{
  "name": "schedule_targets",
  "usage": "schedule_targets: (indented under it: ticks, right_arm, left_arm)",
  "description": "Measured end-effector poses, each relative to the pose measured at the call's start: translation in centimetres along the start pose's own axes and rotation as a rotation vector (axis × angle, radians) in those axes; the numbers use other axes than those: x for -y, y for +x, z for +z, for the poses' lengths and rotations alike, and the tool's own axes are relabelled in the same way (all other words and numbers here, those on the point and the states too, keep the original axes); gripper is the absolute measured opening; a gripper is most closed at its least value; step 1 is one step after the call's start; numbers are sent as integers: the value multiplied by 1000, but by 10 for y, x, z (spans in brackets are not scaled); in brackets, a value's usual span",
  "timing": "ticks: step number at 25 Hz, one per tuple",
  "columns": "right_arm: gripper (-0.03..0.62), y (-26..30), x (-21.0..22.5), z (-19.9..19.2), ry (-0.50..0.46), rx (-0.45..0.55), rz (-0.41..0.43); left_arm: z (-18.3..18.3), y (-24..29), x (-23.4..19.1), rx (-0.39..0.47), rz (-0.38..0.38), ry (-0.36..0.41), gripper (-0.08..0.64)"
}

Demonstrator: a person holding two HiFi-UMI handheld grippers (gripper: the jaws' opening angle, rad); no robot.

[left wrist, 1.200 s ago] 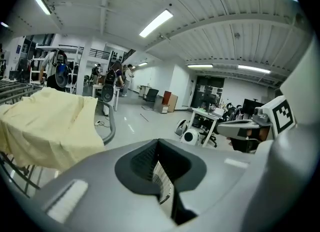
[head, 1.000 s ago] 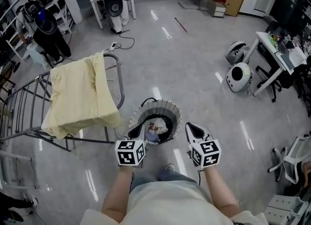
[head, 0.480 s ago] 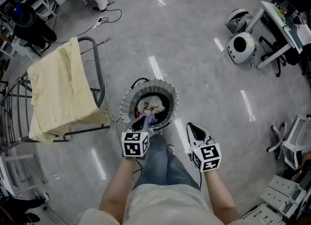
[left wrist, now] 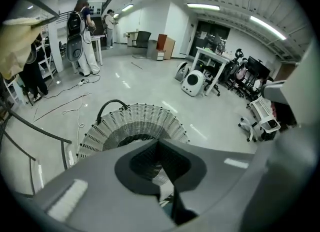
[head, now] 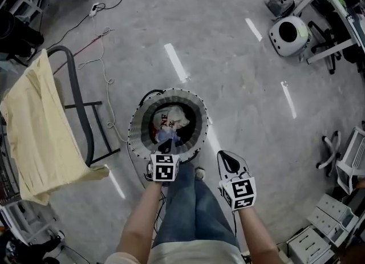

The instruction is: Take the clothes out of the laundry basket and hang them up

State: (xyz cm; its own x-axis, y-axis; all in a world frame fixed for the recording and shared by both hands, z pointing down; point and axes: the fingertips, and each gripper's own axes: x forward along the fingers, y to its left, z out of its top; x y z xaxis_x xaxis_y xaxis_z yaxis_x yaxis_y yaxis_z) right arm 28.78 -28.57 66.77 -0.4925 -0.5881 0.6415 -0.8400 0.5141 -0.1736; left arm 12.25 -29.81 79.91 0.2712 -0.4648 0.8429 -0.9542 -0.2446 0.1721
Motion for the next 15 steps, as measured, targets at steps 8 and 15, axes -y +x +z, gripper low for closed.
schedule_targets:
  ticks: [8,15]
  right_arm:
    - [2,100,19,-58,68,-85,10]
    - [2,151,48,-103,111,-121,-33]
  left_arm:
    - [-59,116,-25,-166,-15,40,12]
    - [-112,198,-52,-235,-18,60,19]
